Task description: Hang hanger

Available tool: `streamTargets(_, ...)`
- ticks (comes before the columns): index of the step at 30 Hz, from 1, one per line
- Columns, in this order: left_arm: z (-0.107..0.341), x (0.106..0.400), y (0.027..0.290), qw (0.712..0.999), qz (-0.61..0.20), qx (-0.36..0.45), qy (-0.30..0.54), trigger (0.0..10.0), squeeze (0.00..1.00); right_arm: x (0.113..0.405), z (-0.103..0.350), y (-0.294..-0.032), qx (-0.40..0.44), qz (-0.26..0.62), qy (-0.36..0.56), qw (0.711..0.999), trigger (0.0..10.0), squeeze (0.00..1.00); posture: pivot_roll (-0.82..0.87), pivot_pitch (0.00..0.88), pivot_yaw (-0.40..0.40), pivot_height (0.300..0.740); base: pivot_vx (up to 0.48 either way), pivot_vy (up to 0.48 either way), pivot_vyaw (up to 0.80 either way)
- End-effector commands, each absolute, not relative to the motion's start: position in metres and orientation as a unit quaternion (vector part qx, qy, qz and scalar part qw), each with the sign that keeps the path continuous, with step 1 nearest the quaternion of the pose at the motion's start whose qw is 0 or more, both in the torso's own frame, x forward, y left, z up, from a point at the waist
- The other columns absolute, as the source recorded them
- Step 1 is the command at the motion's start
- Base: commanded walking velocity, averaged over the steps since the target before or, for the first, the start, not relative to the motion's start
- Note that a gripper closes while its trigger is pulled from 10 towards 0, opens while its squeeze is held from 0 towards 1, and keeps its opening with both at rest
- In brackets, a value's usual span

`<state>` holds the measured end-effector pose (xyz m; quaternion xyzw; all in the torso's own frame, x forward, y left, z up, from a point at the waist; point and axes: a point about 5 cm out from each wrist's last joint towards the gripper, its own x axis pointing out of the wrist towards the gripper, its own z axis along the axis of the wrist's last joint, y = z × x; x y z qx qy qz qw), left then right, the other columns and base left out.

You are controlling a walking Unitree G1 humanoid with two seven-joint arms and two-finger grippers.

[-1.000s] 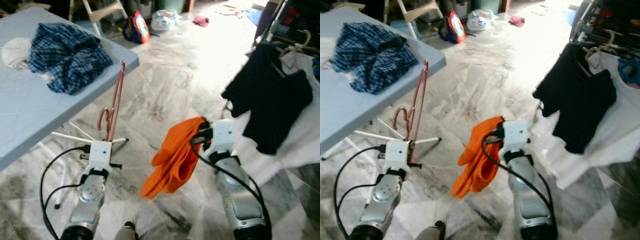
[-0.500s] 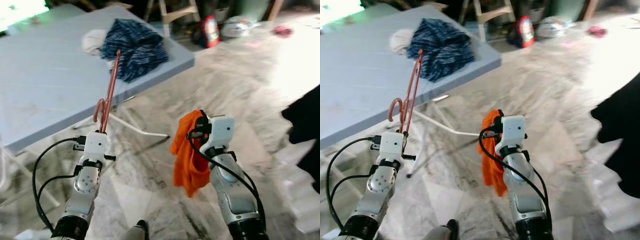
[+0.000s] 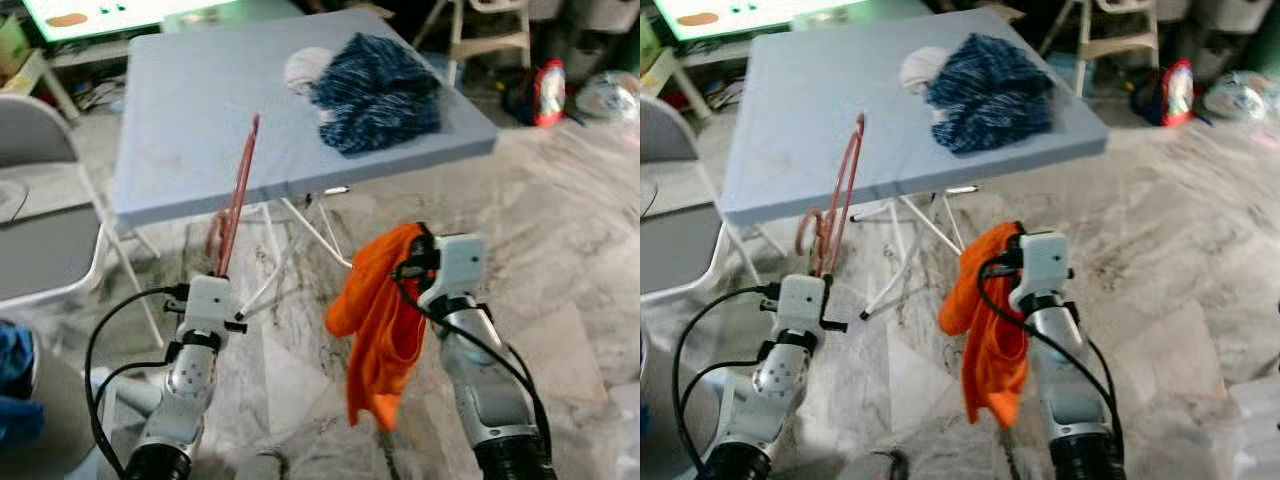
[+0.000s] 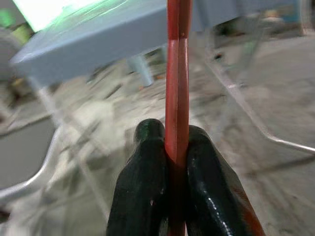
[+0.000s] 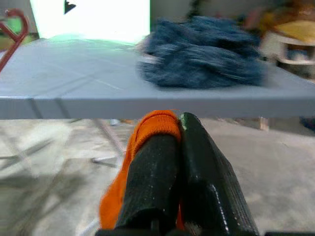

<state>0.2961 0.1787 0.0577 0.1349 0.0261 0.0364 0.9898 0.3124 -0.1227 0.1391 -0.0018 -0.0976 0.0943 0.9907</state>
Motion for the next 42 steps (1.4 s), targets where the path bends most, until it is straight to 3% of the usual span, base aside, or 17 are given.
streamTargets(1, 0.061, 0.295, 0.19, 0.99, 0.06, 0.126, 0.021, 10.0, 0.0, 0.314, 0.146, -0.116, 0.002, 0.108, -0.113, 0.988, 10.0, 0.0, 0.14, 0.122, -0.031, 0.74, 0.0, 0.0, 0.61)
streamTargets(20, 0.106, 0.293, 0.18, 0.997, 0.004, 0.048, -0.052, 10.0, 0.0, 0.307, 0.162, -0.123, 0.022, 0.108, -0.147, 0.983, 10.0, 0.0, 0.13, 0.161, -0.042, 0.74, 0.0, 0.0, 0.06)
streamTargets(42, 0.128, 0.294, 0.168, 0.997, -0.003, 0.024, -0.076, 10.0, 0.0, 0.305, 0.17, -0.114, 0.028, 0.136, -0.156, 0.978, 10.0, 0.0, 0.13, 0.164, -0.046, 0.74, 0.386, 0.0, 0.0)
